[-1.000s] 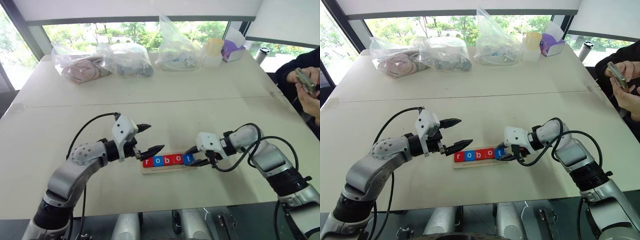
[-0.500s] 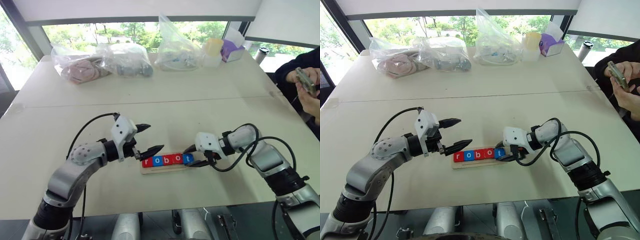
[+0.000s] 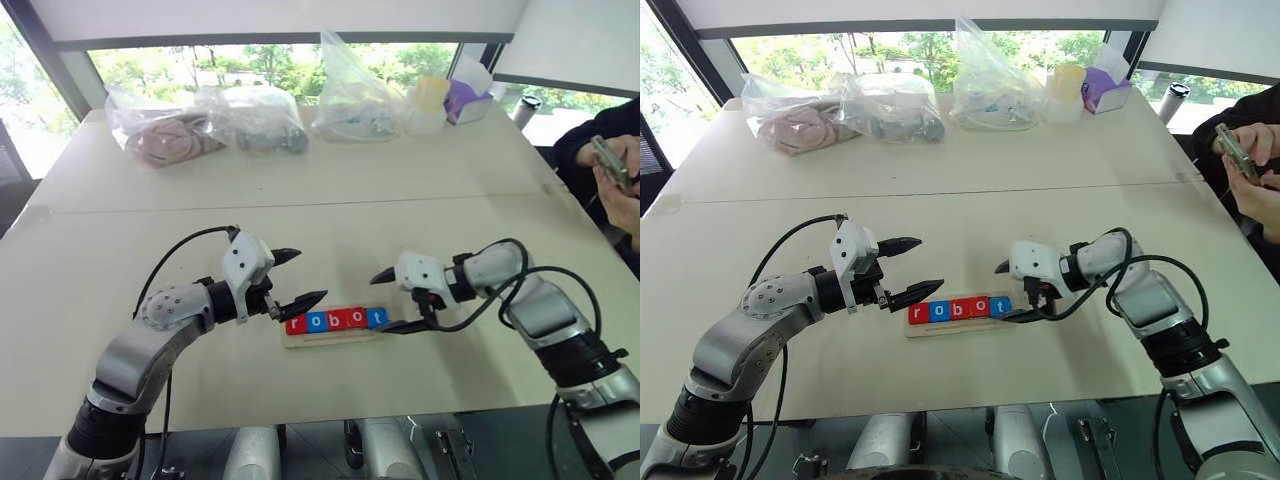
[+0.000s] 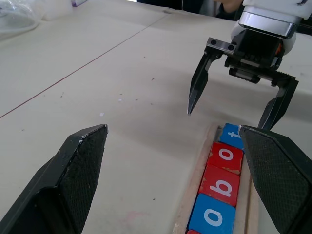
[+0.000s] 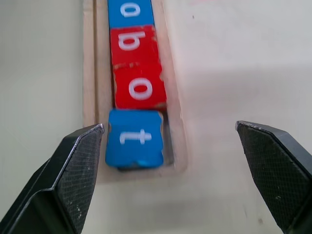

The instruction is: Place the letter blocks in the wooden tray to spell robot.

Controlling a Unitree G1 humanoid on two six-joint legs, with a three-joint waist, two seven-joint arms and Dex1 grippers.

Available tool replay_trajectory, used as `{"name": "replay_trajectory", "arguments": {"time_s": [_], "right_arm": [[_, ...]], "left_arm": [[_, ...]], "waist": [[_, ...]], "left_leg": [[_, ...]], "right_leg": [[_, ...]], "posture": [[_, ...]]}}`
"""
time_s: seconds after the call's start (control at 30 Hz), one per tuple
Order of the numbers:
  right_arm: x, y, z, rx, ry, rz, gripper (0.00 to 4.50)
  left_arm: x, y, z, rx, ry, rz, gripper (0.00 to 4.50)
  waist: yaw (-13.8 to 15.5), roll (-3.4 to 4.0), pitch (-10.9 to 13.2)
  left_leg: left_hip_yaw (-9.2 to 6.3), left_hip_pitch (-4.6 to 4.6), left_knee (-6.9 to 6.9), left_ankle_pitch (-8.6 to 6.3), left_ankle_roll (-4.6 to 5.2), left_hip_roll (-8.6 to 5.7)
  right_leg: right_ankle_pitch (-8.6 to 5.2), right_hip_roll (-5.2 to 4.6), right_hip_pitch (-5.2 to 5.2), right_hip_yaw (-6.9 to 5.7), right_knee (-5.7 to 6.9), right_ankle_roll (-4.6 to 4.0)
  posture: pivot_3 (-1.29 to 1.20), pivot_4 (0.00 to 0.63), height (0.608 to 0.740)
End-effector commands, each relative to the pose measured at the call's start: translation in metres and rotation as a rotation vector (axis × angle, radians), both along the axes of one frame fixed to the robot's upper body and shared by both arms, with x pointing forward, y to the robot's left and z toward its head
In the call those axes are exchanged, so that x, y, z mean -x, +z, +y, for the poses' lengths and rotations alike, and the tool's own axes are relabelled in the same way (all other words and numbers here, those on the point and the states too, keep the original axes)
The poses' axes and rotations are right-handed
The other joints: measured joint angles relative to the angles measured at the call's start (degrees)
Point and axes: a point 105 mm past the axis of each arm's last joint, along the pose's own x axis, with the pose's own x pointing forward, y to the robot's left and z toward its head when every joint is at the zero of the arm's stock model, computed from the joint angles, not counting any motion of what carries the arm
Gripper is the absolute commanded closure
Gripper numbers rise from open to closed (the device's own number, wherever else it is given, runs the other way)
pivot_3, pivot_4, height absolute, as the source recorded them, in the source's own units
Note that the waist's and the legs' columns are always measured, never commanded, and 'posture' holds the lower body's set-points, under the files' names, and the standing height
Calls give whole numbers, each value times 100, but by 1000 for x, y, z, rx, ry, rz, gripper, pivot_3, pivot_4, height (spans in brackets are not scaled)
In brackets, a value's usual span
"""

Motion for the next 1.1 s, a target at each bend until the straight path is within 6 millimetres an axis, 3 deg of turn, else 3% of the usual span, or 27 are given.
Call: {"name": "replay_trajectory", "arguments": {"time_s": [0.03,0.27,0.57,0.9,1.1], "right_arm": [[1,9,-2,-10,8,-45,29],[-6,5,-7,-6,-21,-64,29],[-10,12,2,-37,-15,-88,29],[24,41,-15,-109,-95,-9,29],[49,48,-28,-114,-174,45,29]], "left_arm": [[1,10,-2,16,-13,-44,0],[1,10,-2,15,-16,-45,0],[1,11,-2,15,-16,-44,0],[12,13,17,8,5,-6,0],[30,8,39,-27,-2,66,0]], "waist": [[-1,0,0],[-5,0,0],[-5,0,0],[6,0,0],[-6,0,0]], "left_leg": [[0,0,0,0,0,0],[0,2,0,0,0,0],[0,2,0,0,0,0],[0,0,-2,0,0,0],[1,4,-3,0,0,1]], "right_leg": [[0,0,0,0,0,0],[-1,1,0,0,4,1],[0,1,0,0,4,0],[-1,-2,-1,0,2,0],[-12,-3,-2,0,1,16]], "posture": [[0,150,740],[0,150,740],[0,150,740],[0,150,740],[0,150,740]]}}
